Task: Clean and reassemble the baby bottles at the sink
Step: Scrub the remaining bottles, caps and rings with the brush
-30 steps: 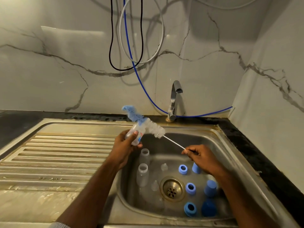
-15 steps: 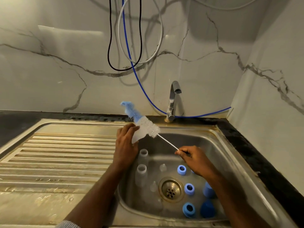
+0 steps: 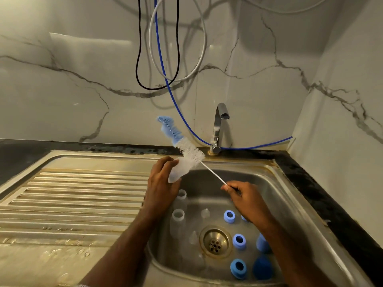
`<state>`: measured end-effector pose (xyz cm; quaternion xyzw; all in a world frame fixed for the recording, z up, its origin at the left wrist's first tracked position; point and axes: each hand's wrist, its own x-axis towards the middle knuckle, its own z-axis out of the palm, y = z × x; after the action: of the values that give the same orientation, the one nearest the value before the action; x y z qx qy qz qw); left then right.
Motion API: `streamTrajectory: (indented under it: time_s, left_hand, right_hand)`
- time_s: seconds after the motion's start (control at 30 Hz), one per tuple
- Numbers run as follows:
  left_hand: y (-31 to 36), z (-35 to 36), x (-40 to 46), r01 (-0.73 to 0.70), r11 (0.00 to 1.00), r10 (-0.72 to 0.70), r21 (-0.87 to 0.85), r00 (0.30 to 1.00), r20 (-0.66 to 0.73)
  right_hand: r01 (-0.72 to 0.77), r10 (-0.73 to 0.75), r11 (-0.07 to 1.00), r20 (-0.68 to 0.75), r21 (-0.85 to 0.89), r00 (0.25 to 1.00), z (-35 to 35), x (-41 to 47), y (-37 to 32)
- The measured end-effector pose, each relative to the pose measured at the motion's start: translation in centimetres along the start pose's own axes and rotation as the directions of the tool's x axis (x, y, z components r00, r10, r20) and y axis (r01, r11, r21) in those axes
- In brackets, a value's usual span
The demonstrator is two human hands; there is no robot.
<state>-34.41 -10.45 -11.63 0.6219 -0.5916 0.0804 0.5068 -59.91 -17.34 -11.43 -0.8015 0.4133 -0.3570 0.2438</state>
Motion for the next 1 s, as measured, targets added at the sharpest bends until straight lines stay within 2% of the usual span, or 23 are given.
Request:
streamTrajectory:
  time_s: [0.07,0.1,0.17,0.2,0.23,0.3,0.4,0.47,0.6,0.8,1.0]
  left_hand:
    - [-0.5,-0.6,0.0,0.185,0.962,-0.19,-0.2,0.982,-0.003]
    - [-0.6,-0.8,0.0,0.306,0.886,-0.306,-0.349,0.95,0.059]
    - [-0.2,-1.1,0.0,0.543,0.562,-0.462,-0.624,0.832,0.307]
    - [0.1,-1.2,0.0,0.632,0.387,-0.482,-0.671,0.759,0.437]
    - [0.4,-1.3,0.0,0.703,0.258,-0.48,-0.663,0.689,0.544]
    - [0.7,-1.7,0.1,0.795,0.093,-0.464,-0.599,0.567,0.681]
    - [-0.1,-2.6,0.4,0.817,-0.145,-0.439,-0.557,0.452,0.777]
    - [-0.4,-3.0,0.5,0.843,-0.17,-0.435,-0.511,0.4,0.806]
    - [0.3,-2.2,0.2,0.885,-0.157,-0.414,-0.439,0.344,0.843]
    - [-0.7,-3.6,0.7,0.801,-0.269,-0.432,-0.535,0.397,0.81]
    - [-0.1,-2.9,0.7,0.785,-0.298,-0.497,-0.543,0.358,0.79]
  right_hand:
    - [-0.007,0.004,0.999,0.061,0.045,0.998,-1.0,-0.1,0.8]
    - [-0.014,0.01,0.999,0.096,0.047,0.995,-1.4,-0.2,1.1]
    - [0.008,-0.009,1.0,0.094,0.01,0.996,-1.5,-0.4,1.3]
    - [0.031,-0.03,0.999,0.057,-0.014,0.998,-1.2,-0.4,1.1]
    - [0.057,-0.056,0.998,0.013,-0.04,0.998,-0.9,-0.3,0.7]
    - [0.093,-0.097,0.992,-0.05,-0.082,0.994,-0.4,-0.1,0.2]
    - [0.095,-0.098,0.994,-0.045,-0.061,0.994,-1.3,0.0,0.8]
    - [0.091,-0.092,0.995,-0.033,-0.049,0.995,-1.7,-0.2,1.1]
    - [0.11,-0.112,0.993,-0.052,-0.041,0.992,-0.1,-0.2,-0.2]
    - [0.078,-0.076,0.996,-0.044,0.047,0.996,-1.7,-0.4,1.1]
    - [0.116,-0.111,0.992,-0.079,0.056,0.991,-0.4,-0.3,0.6]
